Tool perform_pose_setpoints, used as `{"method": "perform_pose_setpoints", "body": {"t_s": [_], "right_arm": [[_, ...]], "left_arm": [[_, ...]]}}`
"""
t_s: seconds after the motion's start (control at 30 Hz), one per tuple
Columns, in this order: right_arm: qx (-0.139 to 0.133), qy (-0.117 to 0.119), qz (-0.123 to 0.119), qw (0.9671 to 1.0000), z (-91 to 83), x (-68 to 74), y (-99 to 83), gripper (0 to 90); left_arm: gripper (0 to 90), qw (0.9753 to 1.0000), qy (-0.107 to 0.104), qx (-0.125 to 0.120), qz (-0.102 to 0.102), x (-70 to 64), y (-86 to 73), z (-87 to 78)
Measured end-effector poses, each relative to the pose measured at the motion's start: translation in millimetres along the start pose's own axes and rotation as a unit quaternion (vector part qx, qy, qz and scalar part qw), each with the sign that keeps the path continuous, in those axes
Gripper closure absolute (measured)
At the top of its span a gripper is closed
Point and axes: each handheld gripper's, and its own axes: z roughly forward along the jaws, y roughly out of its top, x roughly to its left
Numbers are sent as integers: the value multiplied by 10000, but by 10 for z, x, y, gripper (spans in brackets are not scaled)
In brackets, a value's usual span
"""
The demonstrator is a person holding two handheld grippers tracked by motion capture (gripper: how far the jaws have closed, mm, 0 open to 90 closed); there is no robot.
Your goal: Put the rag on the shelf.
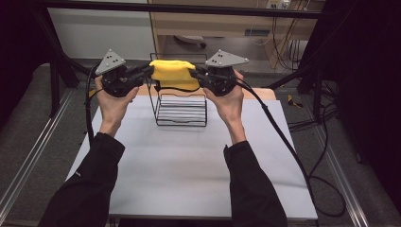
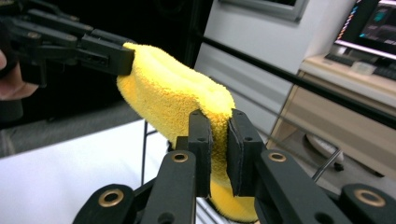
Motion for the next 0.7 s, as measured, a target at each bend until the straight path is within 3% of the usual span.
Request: {"method": "perform_pose_setpoints", "body": {"t_s": [0.23,0.4,0.5,0.6,0.7], "right_arm": [[171,174,-39,9997,-1,12,-76,817],[208,226,-78,9995,4,19,-108,815],[254,254,-117,9993,14,28,-125,811],[265,285,-108,9992,16,37,-139,808],[297,325,-111,9990,11,36,-155,803]], "left_arm": [[705,9987,-101,502,24,0,96,-71],[678,9993,-24,327,-171,55,312,-177],[754,9982,5,452,-392,74,390,-120],[825,9962,-65,756,-436,55,375,16],[890,9944,-184,907,-514,50,320,108]]}}
